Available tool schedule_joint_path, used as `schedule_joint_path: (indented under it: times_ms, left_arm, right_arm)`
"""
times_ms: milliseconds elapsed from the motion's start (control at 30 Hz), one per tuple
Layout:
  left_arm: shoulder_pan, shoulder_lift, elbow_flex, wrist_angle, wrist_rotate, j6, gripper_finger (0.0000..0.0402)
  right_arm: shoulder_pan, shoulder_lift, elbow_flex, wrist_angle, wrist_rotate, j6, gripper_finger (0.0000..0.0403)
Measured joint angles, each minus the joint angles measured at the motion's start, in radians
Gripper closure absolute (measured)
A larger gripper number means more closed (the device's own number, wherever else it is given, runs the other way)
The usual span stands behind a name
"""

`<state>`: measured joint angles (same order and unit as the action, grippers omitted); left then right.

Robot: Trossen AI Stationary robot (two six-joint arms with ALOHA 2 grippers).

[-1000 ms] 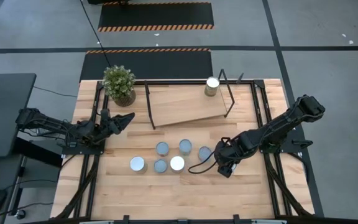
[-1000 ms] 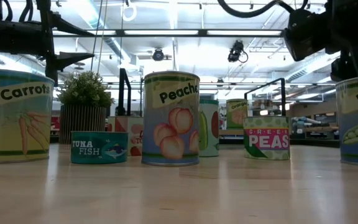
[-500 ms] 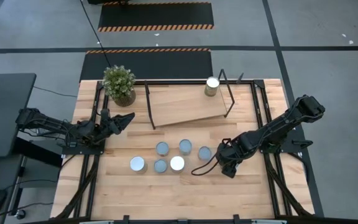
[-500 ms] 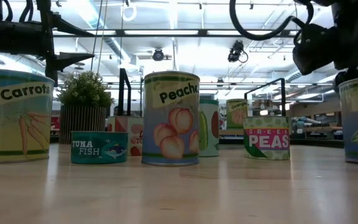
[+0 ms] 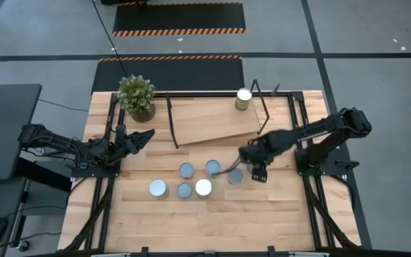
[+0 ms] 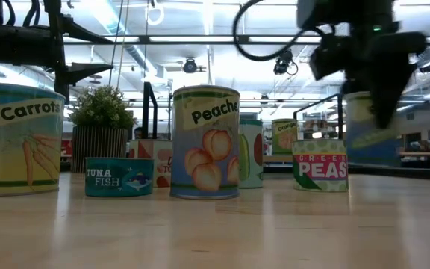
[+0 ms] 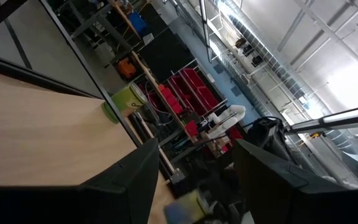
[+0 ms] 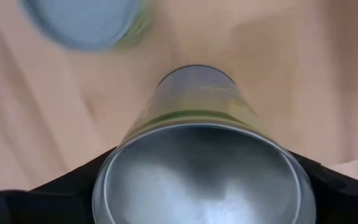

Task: Pick and place cans onto a shelf
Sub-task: Put the canned peas can on the shelf

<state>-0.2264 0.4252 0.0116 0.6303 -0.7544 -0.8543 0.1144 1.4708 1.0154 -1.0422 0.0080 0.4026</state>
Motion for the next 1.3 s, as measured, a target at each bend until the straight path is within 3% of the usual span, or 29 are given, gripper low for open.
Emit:
schedule_joint_path:
  times_ms: [367, 833, 1167, 1300]
  left_arm:
    - [0.000, 0.000, 0.000, 0.000, 0.000, 0.000, 0.0191]
    - [0.000, 0.000, 0.000, -0.024, -0.011, 0.010, 0.0191]
    - [0.000, 0.000, 0.000, -0.044, -0.011, 0.005, 0.0191]
    - [0.000, 0.000, 0.000, -0.044, -0.012, 0.004, 0.0191]
  right_arm:
    - [-0.264, 0.000, 0.110, 0.008, 0.054, -0.384, 0.0073]
    - [-0.542, 0.002, 0.191, 0.014, 0.051, -0.606, 0.0073]
    - [-0.637, 0.002, 0.173, 0.046, 0.004, -0.737, 0.0073]
    - [-0.640, 0.003, 0.156, 0.063, 0.031, -0.758, 0.0073]
